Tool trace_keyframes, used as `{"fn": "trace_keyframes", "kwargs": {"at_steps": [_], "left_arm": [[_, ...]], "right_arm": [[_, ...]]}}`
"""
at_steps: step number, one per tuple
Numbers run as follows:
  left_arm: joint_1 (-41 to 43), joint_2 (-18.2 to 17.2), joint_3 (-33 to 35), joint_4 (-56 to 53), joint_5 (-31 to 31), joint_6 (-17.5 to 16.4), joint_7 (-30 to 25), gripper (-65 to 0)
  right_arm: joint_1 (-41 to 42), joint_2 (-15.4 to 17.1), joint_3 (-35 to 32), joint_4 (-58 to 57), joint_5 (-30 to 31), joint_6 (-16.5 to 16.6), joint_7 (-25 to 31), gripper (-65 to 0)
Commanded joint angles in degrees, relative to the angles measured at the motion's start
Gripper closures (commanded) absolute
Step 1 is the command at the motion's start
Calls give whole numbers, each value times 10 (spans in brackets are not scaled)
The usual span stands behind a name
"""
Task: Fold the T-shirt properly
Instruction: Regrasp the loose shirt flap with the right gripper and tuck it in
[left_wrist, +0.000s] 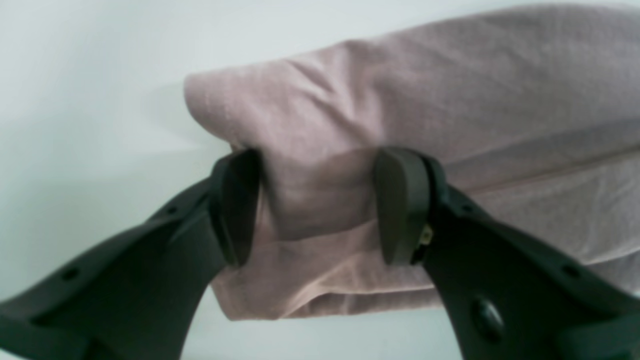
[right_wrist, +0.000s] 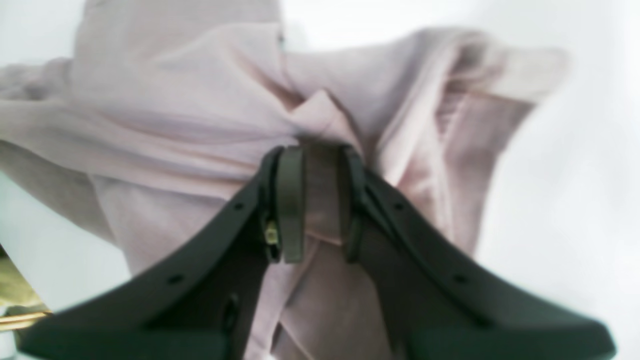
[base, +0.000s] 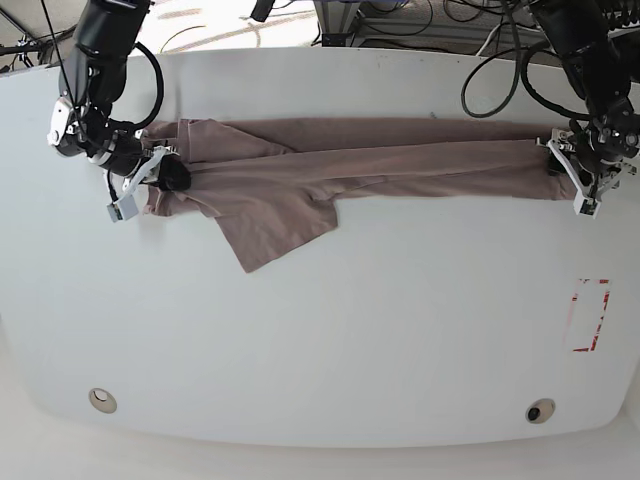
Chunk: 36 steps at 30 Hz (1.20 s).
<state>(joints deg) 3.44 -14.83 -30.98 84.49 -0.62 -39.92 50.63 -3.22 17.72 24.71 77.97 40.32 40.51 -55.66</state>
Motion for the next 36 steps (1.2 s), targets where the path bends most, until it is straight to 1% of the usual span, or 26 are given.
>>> {"fn": "trace_keyframes", "kwargs": {"at_steps": [1, 4, 5, 6, 7, 8, 10, 11, 12, 13, 14, 17, 19, 21, 23, 25, 29, 33, 36], "left_arm": [[-2, -2, 5, 5, 7, -1, 8, -344], [-5, -2, 4, 2, 7, -1, 8, -344], [-4, -2, 4, 4, 7, -1, 8, -344], [-2, -2, 4, 4, 7, -1, 8, -344], [-2, -2, 4, 3, 7, -1, 8, -344], [-2, -2, 3, 2, 7, -1, 8, -344], [-2, -2, 3, 2, 7, -1, 8, -344], [-2, -2, 4, 2, 7, -1, 8, -344], [-2, -2, 4, 2, 7, -1, 8, -344], [-2, -2, 4, 2, 7, -1, 8, -344], [-2, -2, 4, 2, 7, -1, 8, -344], [-2, -2, 6, 3, 7, -1, 8, -344], [-1, -2, 5, 4, 7, -1, 8, -344], [-1, -2, 4, 2, 7, -1, 8, -344], [-1, -2, 6, 4, 6, -1, 8, -344], [-1, -2, 5, 4, 6, -1, 8, -344], [6, -2, 4, 3, 6, -1, 8, -344], [6, -2, 3, 3, 6, -1, 8, -344], [6, -2, 3, 3, 5, -1, 8, -344]], "right_arm": [[25, 15, 4, 66, 16, -5, -52, -124], [29, 11, 26, 116, 56, -5, -86, -124], [32, 4, 31, 128, 68, -5, -94, -125], [44, -9, 31, 137, 76, -5, -102, -136], [50, -12, 31, 138, 79, -5, -106, -165], [58, -18, 30, 131, 76, -13, -106, -214], [77, -24, 29, 100, 70, -20, -105, -344], [92, -36, 29, 81, 64, -21, -105, -417], [104, -45, 29, 67, 56, -20, -105, -472], [110, -50, 29, 59, 51, -19, -105, -491], [119, -56, 29, 48, 43, -18, -104, -495], [160, -69, 23, 4, 14, -18, -79, -458], [173, -69, 6, -16, 4, -18, -68, -445], [187, -69, -15, -46, -10, -18, -49, -445], [210, -68, -40, -86, -34, -20, -16, -445], [215, -68, -54, -102, -54, -20, 1, -445], [230, -68, -59, -145, -116, -19, 48, -445], [233, -72, -59, -160, -165, -18, 67, -445], [231, -82, -76, -159, -171, -18, 69, -444]]}}
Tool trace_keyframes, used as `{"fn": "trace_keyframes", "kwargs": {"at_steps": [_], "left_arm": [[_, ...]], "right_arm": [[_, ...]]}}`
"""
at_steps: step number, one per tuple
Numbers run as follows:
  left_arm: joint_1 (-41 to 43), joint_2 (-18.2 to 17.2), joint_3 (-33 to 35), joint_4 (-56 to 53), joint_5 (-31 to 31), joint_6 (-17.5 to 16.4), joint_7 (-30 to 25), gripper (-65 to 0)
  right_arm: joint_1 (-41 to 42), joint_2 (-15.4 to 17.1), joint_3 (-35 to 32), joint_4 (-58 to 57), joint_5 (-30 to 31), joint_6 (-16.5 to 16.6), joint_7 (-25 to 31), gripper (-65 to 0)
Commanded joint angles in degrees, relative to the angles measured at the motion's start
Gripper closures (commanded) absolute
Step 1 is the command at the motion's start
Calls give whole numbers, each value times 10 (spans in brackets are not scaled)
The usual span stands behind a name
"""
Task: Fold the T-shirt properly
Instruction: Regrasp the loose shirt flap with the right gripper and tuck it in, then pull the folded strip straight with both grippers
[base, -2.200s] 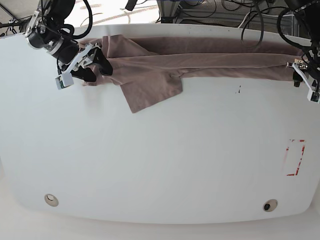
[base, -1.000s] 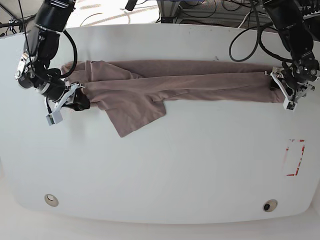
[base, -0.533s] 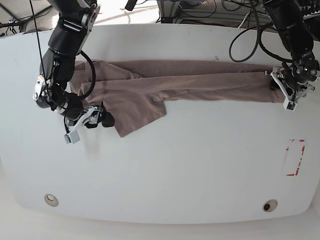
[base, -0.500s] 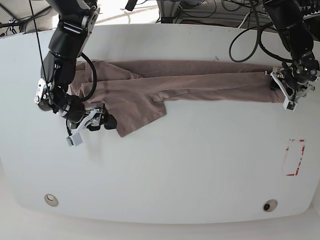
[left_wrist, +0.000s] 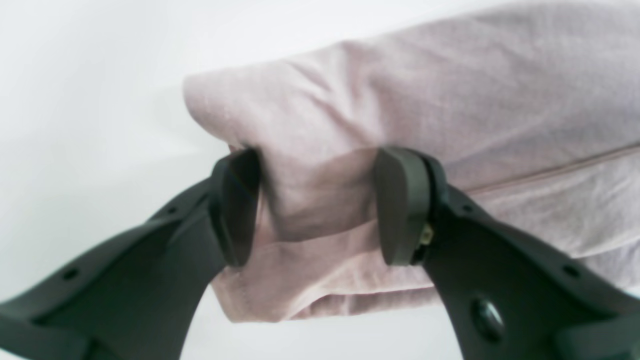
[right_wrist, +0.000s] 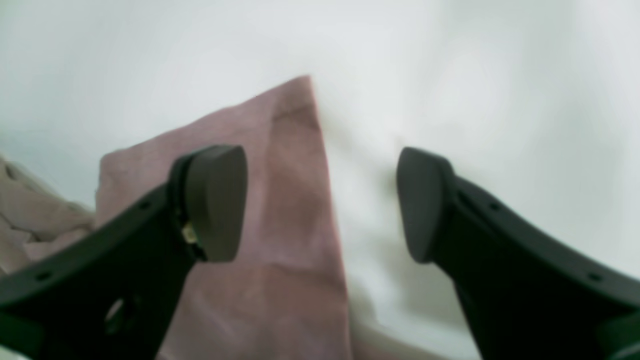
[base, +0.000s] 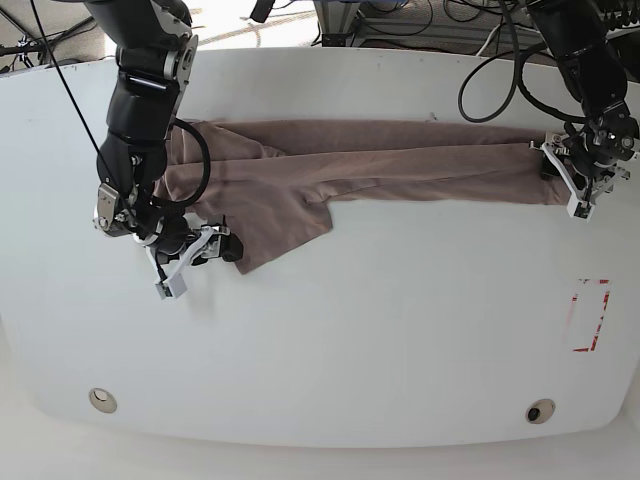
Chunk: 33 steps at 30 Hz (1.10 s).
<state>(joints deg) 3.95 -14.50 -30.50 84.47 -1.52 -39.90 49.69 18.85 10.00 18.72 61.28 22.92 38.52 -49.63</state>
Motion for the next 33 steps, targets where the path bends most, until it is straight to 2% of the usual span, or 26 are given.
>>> {"fn": "trace_keyframes", "kwargs": {"at_steps": [1, 7, 10, 12, 14, 15, 18, 23, 27, 29, 33], "left_arm": [[1, -6, -1, 3, 15, -1, 18, -344], [1, -6, 0, 3, 15, -1, 18, -344], [1, -6, 0, 3, 15, -1, 18, -344], [1, -6, 0, 4, 15, -1, 18, -344], [1, -6, 0, 3, 15, -1, 18, -344], [1, -6, 0, 3, 15, -1, 18, -344], [1, -6, 0, 3, 15, -1, 18, -344], [1, -6, 1, 3, 15, -1, 18, -344], [1, -6, 2, 2, 15, -1, 18, -344], [1, -6, 2, 2, 15, -1, 18, -344], [1, -6, 1, 2, 15, -1, 18, -344]], "right_arm": [[5, -5, -27, 9, 3, 2, 9, -444], [-2, -33, -58, 22, 2, 1, 9, -444], [-2, -35, -58, 22, 2, -1, 10, -442], [-2, -36, -59, 25, 2, -1, 10, -414], [-1, -36, -59, 23, 2, -1, 10, -336], [0, -36, -59, 23, 2, 1, 12, -277], [1, -35, -59, 32, 2, 2, 9, -13], [-24, -35, -58, 97, 2, 15, -17, 0], [-65, -36, -51, 206, 7, 15, -79, 0], [-100, -42, -33, 286, 39, 15, -114, 0], [-147, -42, 15, 364, 102, 15, -170, 0]]}}
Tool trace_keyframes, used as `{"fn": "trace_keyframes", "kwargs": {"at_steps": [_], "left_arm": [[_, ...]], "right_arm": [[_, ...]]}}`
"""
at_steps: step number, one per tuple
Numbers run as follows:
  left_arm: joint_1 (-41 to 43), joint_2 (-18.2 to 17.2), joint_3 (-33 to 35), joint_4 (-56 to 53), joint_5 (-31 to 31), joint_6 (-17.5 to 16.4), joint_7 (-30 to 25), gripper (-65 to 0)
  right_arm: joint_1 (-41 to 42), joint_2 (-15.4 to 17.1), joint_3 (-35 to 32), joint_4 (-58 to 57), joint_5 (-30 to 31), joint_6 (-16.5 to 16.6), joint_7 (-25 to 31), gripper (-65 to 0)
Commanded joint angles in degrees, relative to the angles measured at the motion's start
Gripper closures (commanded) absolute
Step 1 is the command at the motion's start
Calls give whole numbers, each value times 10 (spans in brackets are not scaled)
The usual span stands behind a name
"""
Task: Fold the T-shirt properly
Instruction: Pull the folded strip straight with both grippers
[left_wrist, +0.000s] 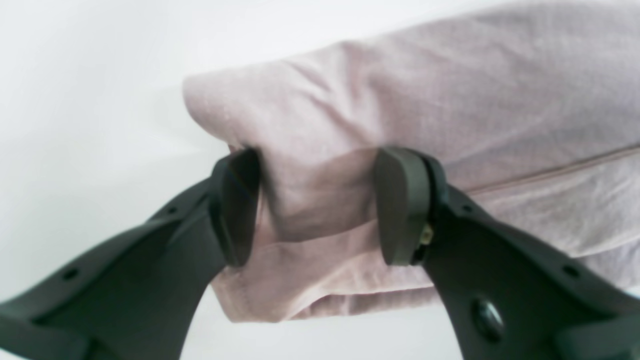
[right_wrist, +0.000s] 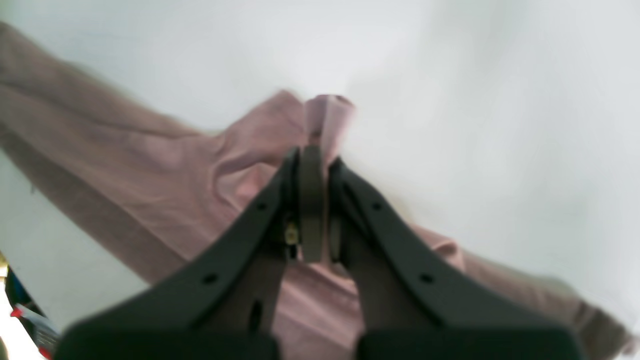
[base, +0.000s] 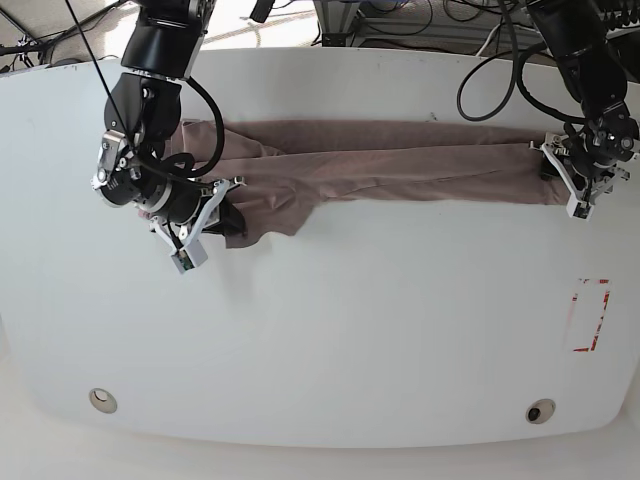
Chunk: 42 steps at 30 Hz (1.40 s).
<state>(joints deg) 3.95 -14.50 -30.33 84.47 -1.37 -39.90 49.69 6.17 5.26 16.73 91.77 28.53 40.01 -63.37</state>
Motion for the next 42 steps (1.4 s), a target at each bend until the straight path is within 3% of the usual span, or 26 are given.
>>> {"fn": "trace_keyframes", "kwargs": {"at_steps": [1, 9, 20, 23, 27, 29, 36, 39, 42], "left_arm": [[1, -6, 0, 2, 13, -1, 18, -344], [1, -8, 0, -57, 13, -1, 15, -344], [12, -9, -2, -59, 12, -1, 15, -344], [14, -13, -1, -58, 10, -1, 15, -344], [14, -13, -2, -58, 10, -1, 16, -344], [13, -13, -2, -58, 10, -1, 16, -344], [12, -10, -3, -16, 8, -1, 17, -344], [12, -4, -3, 15, 8, -1, 18, -344], [12, 2, -12, 34, 8, -1, 18, -344]], "right_arm": [[-35, 6, 44, 72, 59, 0, -35, 0], [-147, 33, 69, 147, 149, 0, -35, 0], [-205, 37, 91, 174, 146, 0, -31, -5], [-199, 45, 114, 145, 141, 0, -21, -87], [-190, 49, 159, 127, 92, 0, -9, -309], [-187, 48, 190, 131, 75, 0, -10, -379], [-209, 44, 202, 190, 141, 0, -40, -371], [-213, 28, 171, 186, 195, 0, -41, -369], [-208, 15, 138, 184, 189, 0, -41, -330]]}}
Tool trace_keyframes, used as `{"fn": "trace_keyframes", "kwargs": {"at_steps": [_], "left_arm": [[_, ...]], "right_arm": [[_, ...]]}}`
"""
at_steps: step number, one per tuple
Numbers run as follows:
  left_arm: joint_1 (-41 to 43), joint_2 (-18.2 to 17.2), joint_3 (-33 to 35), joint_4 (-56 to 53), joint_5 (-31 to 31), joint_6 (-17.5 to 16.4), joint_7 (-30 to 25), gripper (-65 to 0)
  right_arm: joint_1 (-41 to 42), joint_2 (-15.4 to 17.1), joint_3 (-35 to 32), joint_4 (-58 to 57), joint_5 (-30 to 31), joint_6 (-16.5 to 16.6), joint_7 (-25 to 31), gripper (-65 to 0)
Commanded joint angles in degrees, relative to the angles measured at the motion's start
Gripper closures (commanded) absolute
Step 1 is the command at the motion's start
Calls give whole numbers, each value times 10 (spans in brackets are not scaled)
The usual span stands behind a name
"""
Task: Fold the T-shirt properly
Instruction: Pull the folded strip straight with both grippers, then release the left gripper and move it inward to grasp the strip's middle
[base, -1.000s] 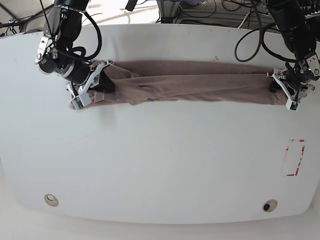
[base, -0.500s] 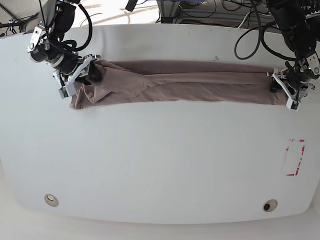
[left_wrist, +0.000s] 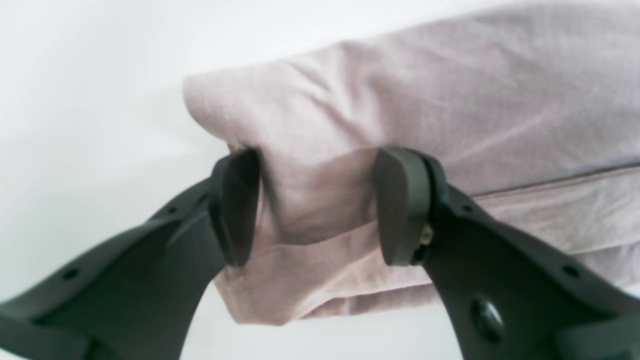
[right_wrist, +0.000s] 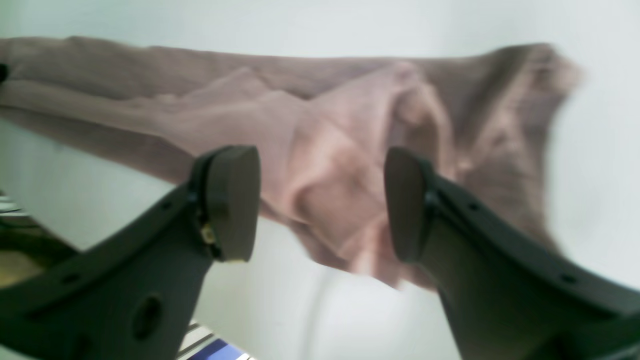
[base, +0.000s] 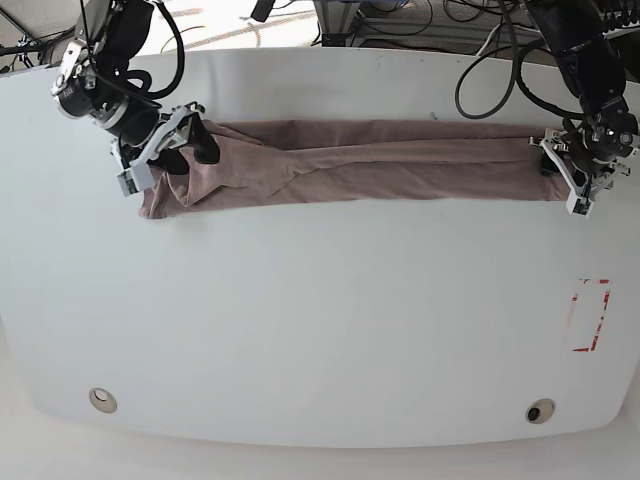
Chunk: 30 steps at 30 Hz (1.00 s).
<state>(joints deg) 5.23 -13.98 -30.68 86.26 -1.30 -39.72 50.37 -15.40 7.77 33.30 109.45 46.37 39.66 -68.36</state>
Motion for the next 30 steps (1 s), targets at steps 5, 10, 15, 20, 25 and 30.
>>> {"fn": "trace_keyframes", "kwargs": {"at_steps": [5, 10, 15, 20, 25, 30], "left_arm": [[-1, 17, -43, 52, 6, -3, 11, -347], [-8, 14, -54, 72, -60, -3, 11, -350], [-11, 7, -88, 74, -111, -3, 48, -364], [-26, -22, -131, 69, -189, -3, 130, -461], [-7, -33, -155, 68, -239, -3, 140, -471], [-2, -36, -157, 6, -243, -3, 140, -471]], "right_arm": [[19, -40, -83, 5, -91, 3, 29, -203], [45, -53, -121, -82, -205, 3, 89, -151], [59, -42, -125, -172, -221, 3, 139, -143], [56, -32, -127, -183, -221, 3, 144, -143], [56, -32, -128, -184, -221, 3, 144, -135], [56, -32, -128, -184, -221, 3, 144, -135]]}}
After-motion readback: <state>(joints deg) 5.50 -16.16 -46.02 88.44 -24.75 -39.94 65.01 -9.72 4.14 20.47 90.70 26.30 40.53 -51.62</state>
